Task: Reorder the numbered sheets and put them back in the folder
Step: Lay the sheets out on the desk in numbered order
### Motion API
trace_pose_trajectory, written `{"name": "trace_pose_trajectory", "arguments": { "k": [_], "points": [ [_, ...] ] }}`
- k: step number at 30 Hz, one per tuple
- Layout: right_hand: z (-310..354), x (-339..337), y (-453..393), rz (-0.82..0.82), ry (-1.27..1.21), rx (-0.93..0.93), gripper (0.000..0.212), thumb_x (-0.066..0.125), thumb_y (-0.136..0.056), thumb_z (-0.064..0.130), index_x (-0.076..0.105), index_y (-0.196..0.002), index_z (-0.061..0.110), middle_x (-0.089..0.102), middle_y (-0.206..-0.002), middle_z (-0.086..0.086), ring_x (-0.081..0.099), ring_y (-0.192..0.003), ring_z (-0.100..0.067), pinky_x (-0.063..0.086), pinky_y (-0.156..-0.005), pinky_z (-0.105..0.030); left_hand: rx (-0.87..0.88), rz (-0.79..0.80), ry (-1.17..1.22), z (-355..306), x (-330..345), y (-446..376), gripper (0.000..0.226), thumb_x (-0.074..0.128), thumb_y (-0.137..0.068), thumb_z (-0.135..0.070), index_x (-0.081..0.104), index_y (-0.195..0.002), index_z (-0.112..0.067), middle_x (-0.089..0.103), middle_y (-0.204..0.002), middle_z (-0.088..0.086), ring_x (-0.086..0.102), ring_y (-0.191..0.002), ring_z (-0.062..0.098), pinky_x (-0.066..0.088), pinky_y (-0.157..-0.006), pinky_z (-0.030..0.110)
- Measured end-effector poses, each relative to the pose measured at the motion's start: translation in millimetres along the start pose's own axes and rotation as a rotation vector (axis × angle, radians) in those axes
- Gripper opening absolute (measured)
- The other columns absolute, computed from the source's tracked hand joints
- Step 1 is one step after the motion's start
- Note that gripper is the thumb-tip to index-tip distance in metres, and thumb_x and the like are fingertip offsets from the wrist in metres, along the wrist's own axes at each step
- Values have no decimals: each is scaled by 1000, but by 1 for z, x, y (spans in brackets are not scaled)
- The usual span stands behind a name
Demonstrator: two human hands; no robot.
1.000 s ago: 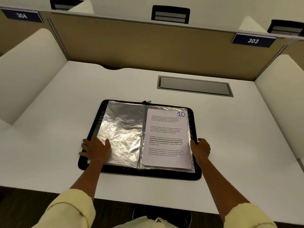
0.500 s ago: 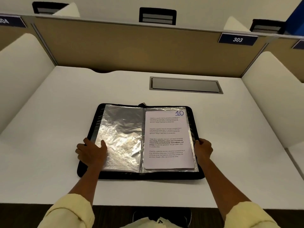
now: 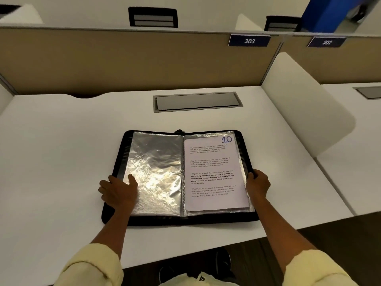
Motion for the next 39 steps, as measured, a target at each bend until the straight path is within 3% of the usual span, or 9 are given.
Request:
{"name": "trace_pose_trajectory", "arguments": {
  "k": [7, 12, 16, 20, 25, 28, 31, 36, 39],
  "points": [
    [-21, -43, -23, -63, -30, -28, 35, 49, -93, -7, 43, -64, 13, 48, -62, -3, 41, -54, -17, 28, -50, -20, 25, 11, 1, -42, 21, 38, 60, 58, -89, -51, 55, -107, 7, 49, -112, 28, 47, -105, 44, 42, -86, 52],
    [-56, -58, -61, -6, -20, 4, 10, 52, -95, 1, 59, -88, 2, 62, -93, -23, 56, -82, -32, 39, -72, -30, 3, -3, -6, -70, 37, 77, 61, 59, -89, -50, 56, -107, 8, 50, -112, 26, 47, -105, 43, 42, -85, 52],
    [-78, -82, -92, 12, -34, -12, 21, 50, -94, 0, 49, -74, 5, 58, -80, -20, 55, -73, -32, 38, -62, -30, -2, -12, -25, -94, 50, 111, 59, 60, -89, -48, 56, -107, 8, 50, -113, 26, 47, -106, 44, 42, -86, 53],
    [-103, -105, -119, 22, -34, -14, 21, 49, -94, 0, 55, -74, -2, 59, -71, -16, 60, -69, -35, 39, -55, -30, -29, -13, -51, -114, 64, 146, 59, 58, -89, -47, 55, -108, 8, 50, -115, 26, 46, -109, 44, 41, -88, 53],
    [-134, -123, -150, 41, 24, -7, 17, 50, -95, 11, 63, -94, 0, 66, -90, -19, 61, -87, -41, 55, -74, -47, -72, -11, -68, -128, 80, 188, 55, 59, -90, -44, 54, -109, 7, 49, -116, 26, 45, -110, 44, 40, -88, 53],
    [-146, -134, -162, 42, 30, -28, 17, 49, -94, 10, 64, -88, 4, 66, -84, -13, 62, -84, -38, 56, -71, -47, -98, 0, -87, -131, 86, 210, 54, 59, -90, -42, 54, -112, 7, 49, -117, 26, 45, -110, 44, 41, -88, 53],
    [-166, -138, -174, 53, 18, -26, 28, 45, -95, 20, 67, -104, 6, 67, -97, -12, 63, -93, -36, 57, -79, -49, -108, 3, -87, -133, 90, 229, 51, 61, -90, -39, 55, -110, 8, 50, -115, 26, 46, -109, 45, 41, -88, 53],
    [-173, -162, -172, 52, -36, 21, 19, 48, -97, 0, 62, -83, 0, 63, -80, -10, 63, -77, -30, 42, -53, -25, -76, 18, -99, -142, 92, 251, 49, 61, -90, -37, 55, -110, 8, 50, -114, 26, 48, -108, 45, 43, -87, 53],
    [-181, -171, -173, 46, -6, 25, 17, 51, -98, 0, 67, -101, -7, 66, -95, -20, 63, -92, -37, 45, -66, -29, -54, 35, -103, -148, 96, 259, 49, 60, -91, -36, 55, -111, 8, 50, -115, 26, 47, -109, 44, 43, -87, 53]
  ]
}}
Point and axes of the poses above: each hand's wrist, its own y-axis away from the middle knuckle, its own x-axis out of the palm, z = x × y, the point moved 10 cm from there along -y, towards the middle knuckle
